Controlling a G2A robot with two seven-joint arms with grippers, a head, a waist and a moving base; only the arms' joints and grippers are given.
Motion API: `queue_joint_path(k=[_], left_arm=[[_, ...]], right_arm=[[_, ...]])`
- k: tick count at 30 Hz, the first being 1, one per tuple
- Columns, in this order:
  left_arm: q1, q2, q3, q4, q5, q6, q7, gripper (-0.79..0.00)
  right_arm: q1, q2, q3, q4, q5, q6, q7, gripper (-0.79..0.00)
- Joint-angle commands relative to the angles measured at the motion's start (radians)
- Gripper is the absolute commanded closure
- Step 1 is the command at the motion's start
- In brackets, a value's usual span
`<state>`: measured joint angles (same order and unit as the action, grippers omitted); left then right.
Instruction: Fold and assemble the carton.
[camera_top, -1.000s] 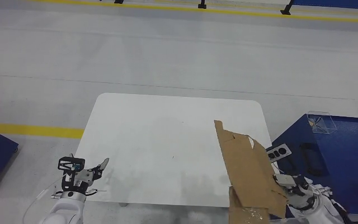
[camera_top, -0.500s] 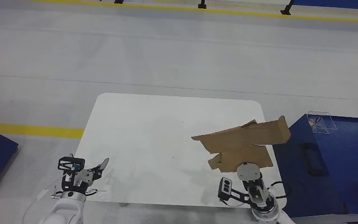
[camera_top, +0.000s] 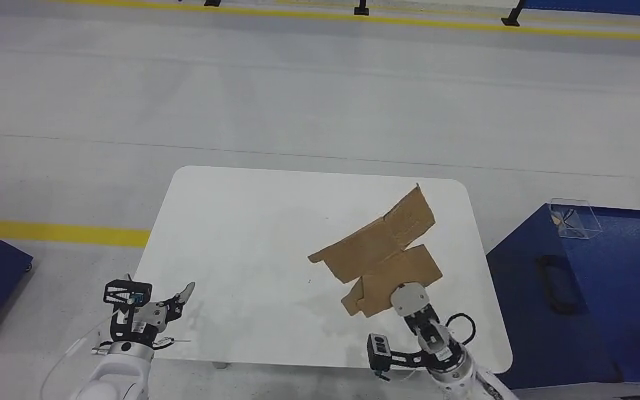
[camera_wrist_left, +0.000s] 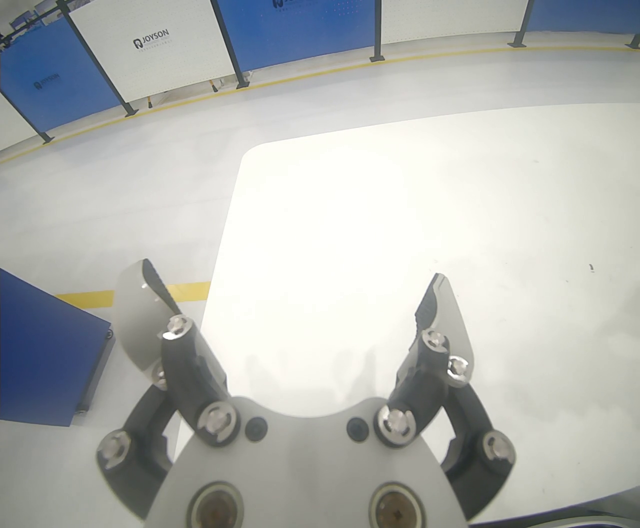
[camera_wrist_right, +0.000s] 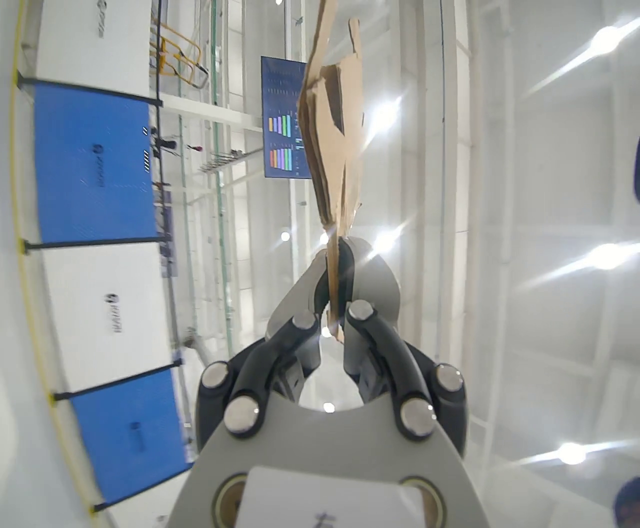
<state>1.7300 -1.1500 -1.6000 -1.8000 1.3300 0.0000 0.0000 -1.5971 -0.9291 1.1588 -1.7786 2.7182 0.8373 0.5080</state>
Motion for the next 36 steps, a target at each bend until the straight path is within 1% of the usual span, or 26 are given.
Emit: queue_joint_path(k=[1, 3, 4, 6, 8, 12, 16, 19, 24, 26, 35, 36], left_arm=[[0.0, 0.0, 0.0, 0.0, 0.0, 0.0, 0.0, -0.785], [0.0, 0.0, 0.0, 0.0, 0.0, 0.0, 0.0, -0.785], [0.0, 0.0, 0.0, 0.0, 0.0, 0.0, 0.0, -0.785], [0.0, 0.0, 0.0, 0.0, 0.0, 0.0, 0.0, -0.785], [0.0, 0.0, 0.0, 0.0, 0.0, 0.0, 0.0, -0.785], [0.0, 0.0, 0.0, 0.0, 0.0, 0.0, 0.0, -0.785], [0.0, 0.0, 0.0, 0.0, 0.0, 0.0, 0.0, -0.785], [0.0, 0.0, 0.0, 0.0, 0.0, 0.0, 0.0, -0.785], [0.0, 0.0, 0.0, 0.0, 0.0, 0.0, 0.0, -0.785], [0.0, 0.0, 0.0, 0.0, 0.0, 0.0, 0.0, -0.785], [0.0, 0.0, 0.0, 0.0, 0.0, 0.0, 0.0, -0.785], [0.009, -0.001, 0.007, -0.01, -0.093, -0.075, -0.059, -0.785]], right_arm=[[-0.006, -0.005, 0.073, -0.024, -0.283, -0.087, 0.128, 0.0], [-0.008, -0.008, 0.141, -0.044, -0.558, -0.216, 0.266, 0.0], [-0.006, -0.007, 0.18, -0.046, -0.71, -0.309, 0.339, 0.0], [-0.016, -0.006, 0.232, -0.025, -0.945, -0.479, 0.461, 0.0], [-0.022, -0.005, 0.269, -0.013, -1.077, -0.59, 0.541, 0.0], [-0.023, 0.002, 0.354, 0.0, -1.408, -0.837, 0.622, 0.0], [-0.027, 0.002, 0.362, 0.042, -1.646, -1.011, 0.671, 0.0], [-0.003, -0.001, 0.341, 0.119, -1.845, -1.131, 0.657, 0.0], [0.085, -0.017, 0.242, 0.277, -2.025, -1.262, 0.645, 0.0], [0.124, -0.026, 0.203, 0.329, -2.043, -1.285, 0.632, 0.0], [0.124, -0.026, 0.203, 0.329, -2.043, -1.285, 0.632, 0.0], [0.124, -0.026, 0.203, 0.329, -2.043, -1.285, 0.632, 0.0]])
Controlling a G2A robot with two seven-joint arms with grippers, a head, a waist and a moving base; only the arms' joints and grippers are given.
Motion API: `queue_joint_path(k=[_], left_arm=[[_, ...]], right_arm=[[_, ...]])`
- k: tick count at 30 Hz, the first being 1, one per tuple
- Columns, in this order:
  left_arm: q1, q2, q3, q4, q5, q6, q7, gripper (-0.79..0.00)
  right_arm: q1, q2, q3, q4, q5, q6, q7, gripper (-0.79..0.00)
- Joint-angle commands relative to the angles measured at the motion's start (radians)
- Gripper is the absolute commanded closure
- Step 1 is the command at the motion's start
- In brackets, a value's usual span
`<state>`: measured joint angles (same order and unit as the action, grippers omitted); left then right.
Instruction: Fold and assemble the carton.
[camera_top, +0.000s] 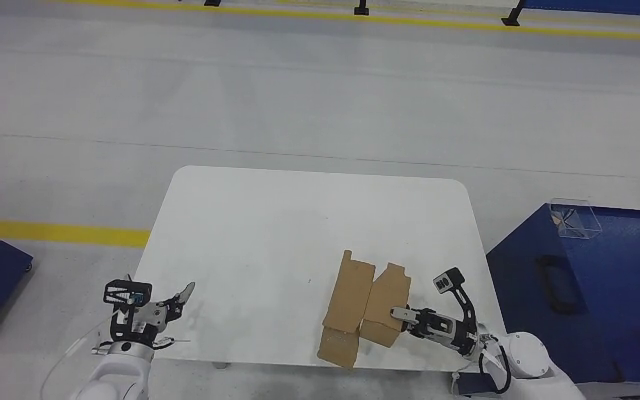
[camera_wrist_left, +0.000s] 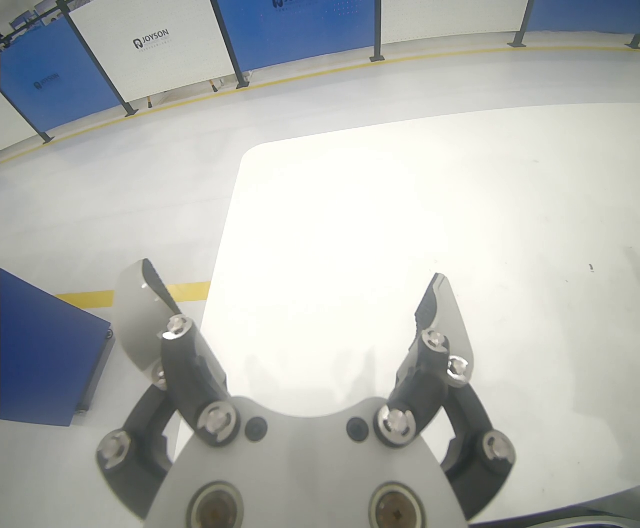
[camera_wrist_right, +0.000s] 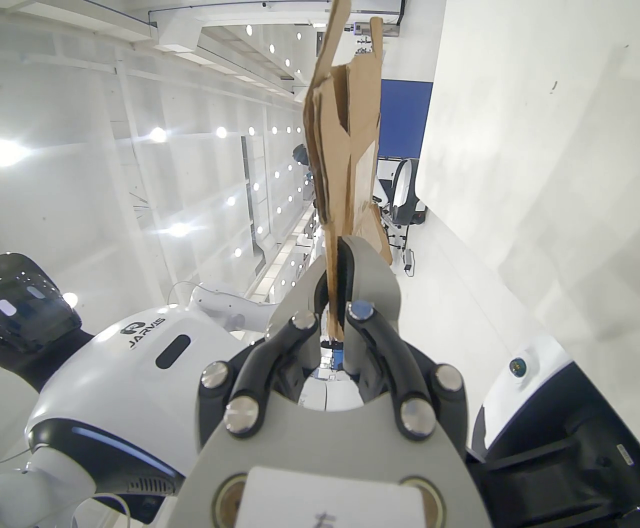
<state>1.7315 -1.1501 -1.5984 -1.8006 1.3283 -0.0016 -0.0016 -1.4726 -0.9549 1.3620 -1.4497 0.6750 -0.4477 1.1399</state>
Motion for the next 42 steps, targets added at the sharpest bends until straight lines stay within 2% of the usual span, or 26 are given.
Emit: queue_joint_path(k=[1, 2, 3, 5, 8, 10, 12, 16, 21, 24, 28, 29, 30, 31, 34, 35, 36, 42], left_arm=[[0.013, 0.001, -0.008, -0.031, -0.273, -0.188, -0.186, -0.785], [0.006, 0.005, -0.037, -0.037, -0.411, -0.24, -0.307, -0.785], [-0.021, 0.01, -0.085, -0.048, -0.606, -0.266, -0.489, -0.785], [-0.079, 0.022, -0.151, -0.045, -0.963, -0.264, -0.798, -0.785], [-0.185, 0.032, -0.173, 0.056, -1.452, -0.116, -1.176, -0.785], [-0.27, 0.038, -0.138, 0.148, -1.601, -0.035, -1.352, -0.785], [-0.334, 0.037, -0.07, 0.212, -1.655, -0.004, -1.438, -0.785], [-0.389, 0.03, 0.055, 0.238, -1.69, -0.039, -1.505, -0.785], [-0.392, 0.026, 0.126, 0.227, -1.765, -0.065, -1.534, -0.785], [-0.395, 0.026, 0.165, 0.216, -1.755, -0.063, -1.532, -0.785], [-0.405, 0.025, 0.222, 0.21, -1.744, -0.029, -1.52, -0.529], [-0.411, 0.025, 0.231, 0.209, -1.744, -0.026, -1.522, -0.326], [-0.414, 0.026, 0.237, 0.207, -1.741, -0.028, -1.516, -0.262], [-0.415, 0.026, 0.241, 0.202, -1.742, -0.033, -1.512, -0.219], [-0.414, 0.029, 0.251, 0.187, -1.742, -0.035, -1.512, -0.166], [-0.413, 0.031, 0.252, 0.181, -1.746, -0.035, -1.515, -0.123], [-0.413, 0.032, 0.252, 0.175, -1.75, -0.038, -1.515, -0.018], [-0.4, 0.039, 0.25, 0.145, -1.768, -0.06, -1.501, 0.0]], right_arm=[[-0.001, 0.0, -0.001, -0.002, 0.001, 0.002, -0.006, 0.0], [-0.002, -0.001, -0.005, -0.011, -0.001, 0.008, -0.012, 0.0], [-0.004, -0.003, -0.014, -0.024, -0.002, 0.012, -0.015, 0.0], [-0.009, -0.007, -0.028, -0.042, 0.012, 0.011, -0.012, 0.0], [-0.017, -0.012, -0.053, -0.067, 0.076, 0.024, 0.039, 0.0], [-0.017, -0.014, -0.065, -0.085, 0.098, 0.019, 0.083, 0.0], [-0.014, -0.017, -0.08, -0.096, 0.116, 0.017, 0.123, 0.0], [-0.008, -0.021, -0.104, -0.11, 0.116, 0.012, 0.17, 0.0], [0.005, -0.029, -0.139, -0.117, 0.109, 0.016, 0.182, 0.0], [0.017, -0.034, -0.161, -0.121, 0.102, 0.006, 0.187, 0.0], [0.03, -0.04, -0.182, -0.13, 0.069, -0.005, 0.162, 0.0], [0.033, -0.041, -0.185, -0.132, 0.059, -0.009, 0.154, 0.0], [0.035, -0.043, -0.189, -0.133, 0.053, -0.01, 0.147, 0.0], [0.037, -0.044, -0.194, -0.136, 0.055, -0.01, 0.143, 0.0], [0.045, -0.048, -0.211, -0.134, 0.045, -0.005, 0.134, 0.0], [0.049, -0.05, -0.218, -0.133, 0.049, 0.0, 0.132, 0.0], [0.054, -0.052, -0.224, -0.13, 0.041, 0.003, 0.129, 0.0], [0.079, -0.06, -0.258, -0.119, 0.016, 0.03, 0.12, 0.0]])
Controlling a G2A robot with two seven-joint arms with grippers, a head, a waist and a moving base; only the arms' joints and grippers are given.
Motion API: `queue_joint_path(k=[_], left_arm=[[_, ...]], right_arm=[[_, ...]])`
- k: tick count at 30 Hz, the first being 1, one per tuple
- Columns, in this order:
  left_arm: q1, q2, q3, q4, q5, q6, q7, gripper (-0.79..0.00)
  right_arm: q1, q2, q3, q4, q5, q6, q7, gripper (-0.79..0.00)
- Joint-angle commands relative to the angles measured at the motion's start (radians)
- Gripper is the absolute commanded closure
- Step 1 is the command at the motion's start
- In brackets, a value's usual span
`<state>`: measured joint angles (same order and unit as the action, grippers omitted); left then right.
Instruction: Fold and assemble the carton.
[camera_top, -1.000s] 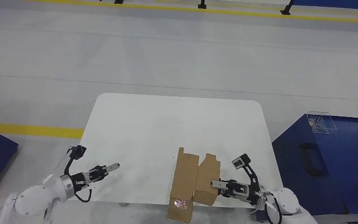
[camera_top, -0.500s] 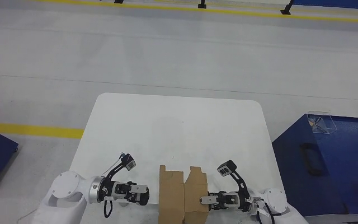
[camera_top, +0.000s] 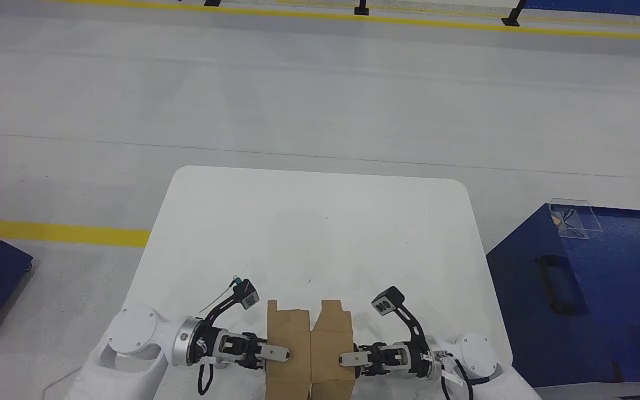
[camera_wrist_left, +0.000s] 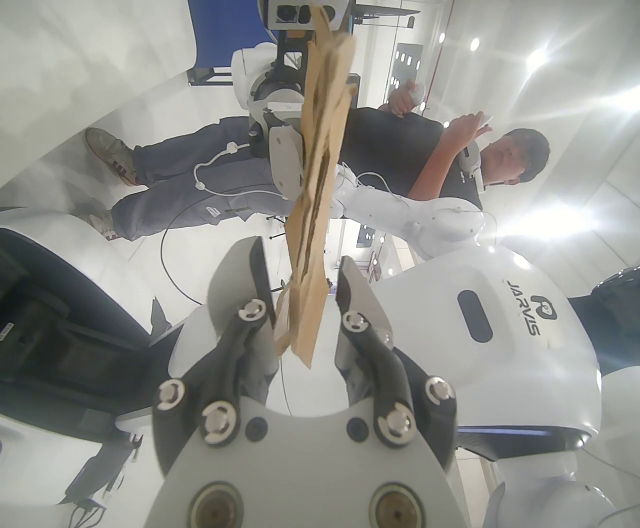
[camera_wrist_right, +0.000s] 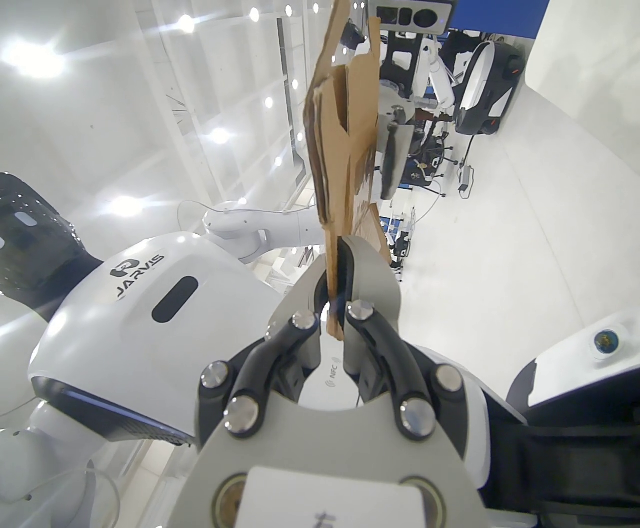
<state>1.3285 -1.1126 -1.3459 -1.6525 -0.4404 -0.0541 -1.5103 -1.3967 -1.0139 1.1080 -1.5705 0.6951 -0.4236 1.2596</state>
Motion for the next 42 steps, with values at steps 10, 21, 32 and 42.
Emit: queue_joint_path(k=[10, 21, 32, 42], left_arm=[[0.007, 0.003, -0.008, -0.009, 0.009, -0.019, 0.025, 0.0], [0.018, -0.008, -0.003, 0.011, -0.107, -0.074, 0.129, 0.0], [-0.05, -0.118, 0.285, 0.225, -0.744, -0.361, 0.315, 0.0], [-0.149, -0.201, 0.458, 0.404, -0.897, -0.387, 0.242, 0.0]], right_arm=[[0.003, -0.001, -0.004, 0.002, -0.004, 0.006, 0.0, -0.785], [-0.009, 0.007, 0.084, -0.015, -0.089, -0.11, -0.134, -0.785], [-0.284, 0.028, 0.464, -0.222, -0.421, -0.539, -0.488, -0.785], [-0.407, -0.012, 0.422, -0.411, -0.823, -0.491, -0.778, -0.785]])
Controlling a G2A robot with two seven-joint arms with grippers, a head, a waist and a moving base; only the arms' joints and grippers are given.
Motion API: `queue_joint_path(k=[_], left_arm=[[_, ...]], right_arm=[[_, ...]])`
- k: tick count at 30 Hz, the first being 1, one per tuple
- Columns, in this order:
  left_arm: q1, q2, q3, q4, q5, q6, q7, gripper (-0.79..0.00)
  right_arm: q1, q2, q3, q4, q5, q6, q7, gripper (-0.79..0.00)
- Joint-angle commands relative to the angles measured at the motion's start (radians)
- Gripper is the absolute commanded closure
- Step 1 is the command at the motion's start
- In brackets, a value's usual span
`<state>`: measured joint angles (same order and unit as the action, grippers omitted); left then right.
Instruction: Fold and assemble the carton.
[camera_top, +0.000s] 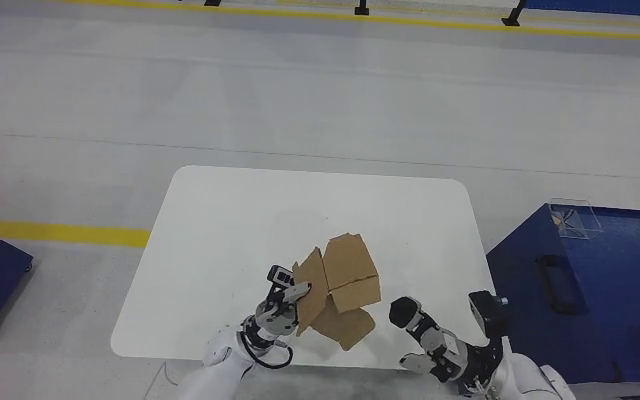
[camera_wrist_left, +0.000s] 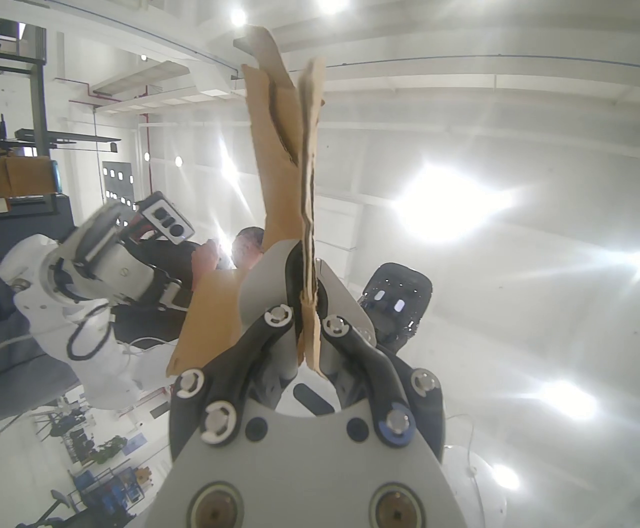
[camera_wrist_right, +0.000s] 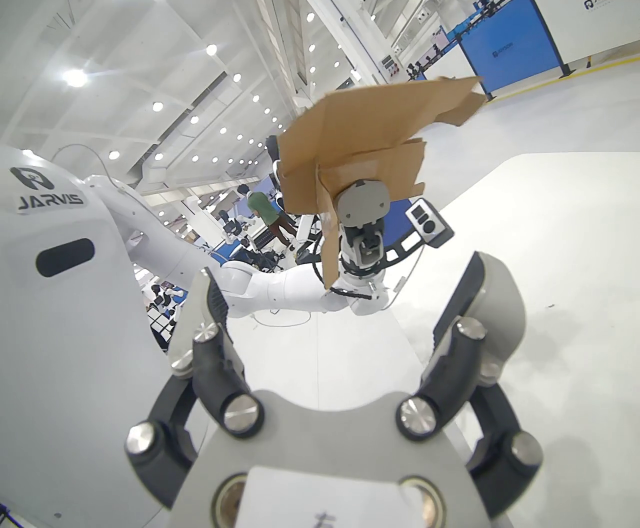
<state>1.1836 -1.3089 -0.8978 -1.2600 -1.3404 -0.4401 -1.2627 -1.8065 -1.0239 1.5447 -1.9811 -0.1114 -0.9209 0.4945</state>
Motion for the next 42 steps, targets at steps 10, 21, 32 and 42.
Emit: queue_joint_path(k=[10, 21, 32, 42], left_arm=[[-0.009, -0.034, 0.026, 0.068, -0.014, 0.022, -0.066, 0.0], [-0.012, -0.053, 0.012, 0.101, -0.011, 0.066, -0.07, 0.0], [-0.012, -0.053, -0.07, 0.137, -0.024, 0.106, -0.063, -0.785], [-0.02, -0.019, -0.244, 0.296, -0.004, 0.07, -0.015, -0.785]], right_arm=[[0.093, -0.015, -0.143, 0.052, -0.029, 0.077, -0.036, -0.523], [0.157, -0.02, -0.218, 0.071, -0.038, 0.117, -0.024, 0.0], [0.177, -0.012, -0.224, 0.089, 0.087, 0.157, 0.043, 0.0], [0.176, 0.013, -0.143, 0.108, 0.263, 0.281, 0.213, 0.0]])
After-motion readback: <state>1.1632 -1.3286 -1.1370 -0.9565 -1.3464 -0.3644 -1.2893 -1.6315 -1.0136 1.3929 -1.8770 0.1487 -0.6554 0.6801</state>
